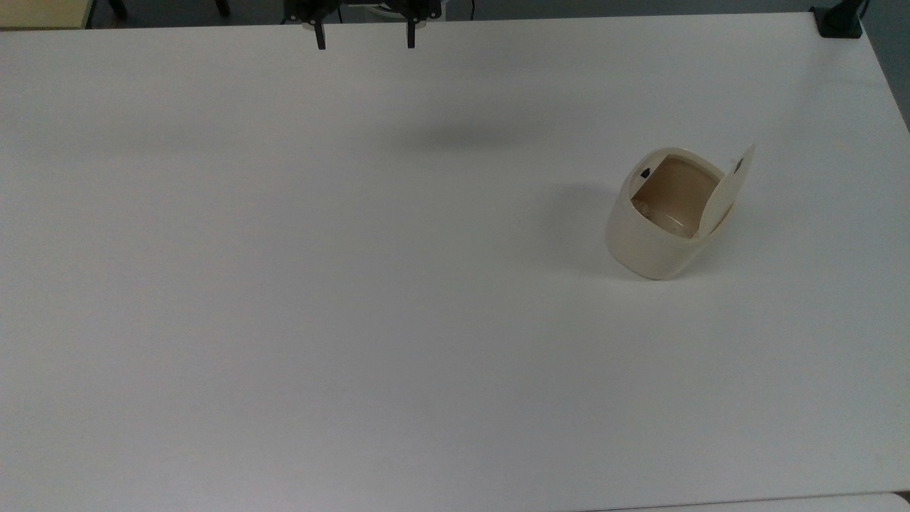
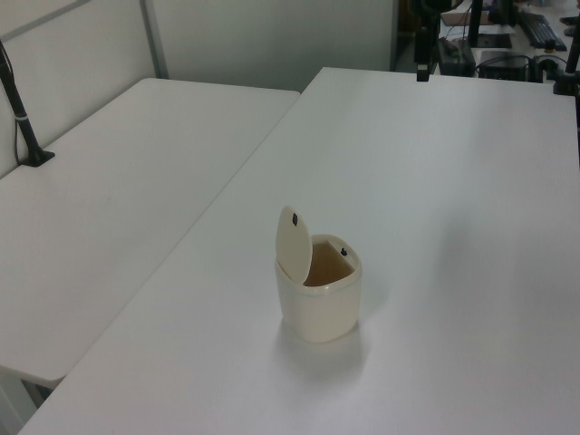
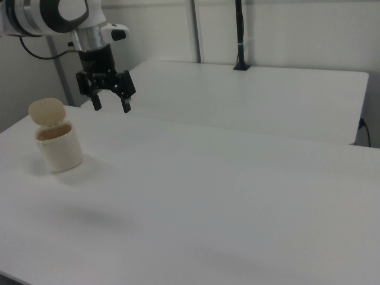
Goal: Close the trash bin
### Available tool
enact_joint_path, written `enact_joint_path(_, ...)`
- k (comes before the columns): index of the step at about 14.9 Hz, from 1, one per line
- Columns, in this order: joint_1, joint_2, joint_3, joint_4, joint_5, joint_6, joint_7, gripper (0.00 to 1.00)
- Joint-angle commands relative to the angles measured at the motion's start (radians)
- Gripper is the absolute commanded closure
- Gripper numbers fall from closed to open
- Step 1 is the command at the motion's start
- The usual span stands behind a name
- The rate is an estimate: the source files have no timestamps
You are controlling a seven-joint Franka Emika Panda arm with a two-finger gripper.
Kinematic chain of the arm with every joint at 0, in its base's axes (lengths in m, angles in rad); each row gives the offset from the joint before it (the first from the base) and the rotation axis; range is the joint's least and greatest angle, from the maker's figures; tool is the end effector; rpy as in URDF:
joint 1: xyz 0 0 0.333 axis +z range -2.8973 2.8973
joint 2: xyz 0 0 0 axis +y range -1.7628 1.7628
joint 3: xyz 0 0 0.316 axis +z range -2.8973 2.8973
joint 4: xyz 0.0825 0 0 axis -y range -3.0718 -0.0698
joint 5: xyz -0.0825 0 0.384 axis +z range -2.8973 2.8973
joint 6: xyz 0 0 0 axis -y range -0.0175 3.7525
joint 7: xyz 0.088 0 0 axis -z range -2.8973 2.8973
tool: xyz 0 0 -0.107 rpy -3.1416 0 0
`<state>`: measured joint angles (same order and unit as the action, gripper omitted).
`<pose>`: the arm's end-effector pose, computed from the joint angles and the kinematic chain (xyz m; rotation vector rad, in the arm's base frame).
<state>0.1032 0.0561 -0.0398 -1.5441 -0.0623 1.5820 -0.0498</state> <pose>0.5716 0.0303 0.6067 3.0718 0.1761 -0.0273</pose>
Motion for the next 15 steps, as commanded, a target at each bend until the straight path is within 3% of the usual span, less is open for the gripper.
enact_joint_path(1,0.009,-0.019,-0.011,-0.011,-0.013,0.006,0.018,0.0)
enact_joint_path(11,0.0,-0.019,-0.011,-0.01,-0.01,0.004,0.011,0.0)
enact_joint_path(13,0.001,-0.019,-0.011,-0.01,-0.011,0.003,0.007,0.15)
enact_joint_path(15,0.001,-0.019,-0.009,-0.01,-0.01,0.004,0.004,0.47)
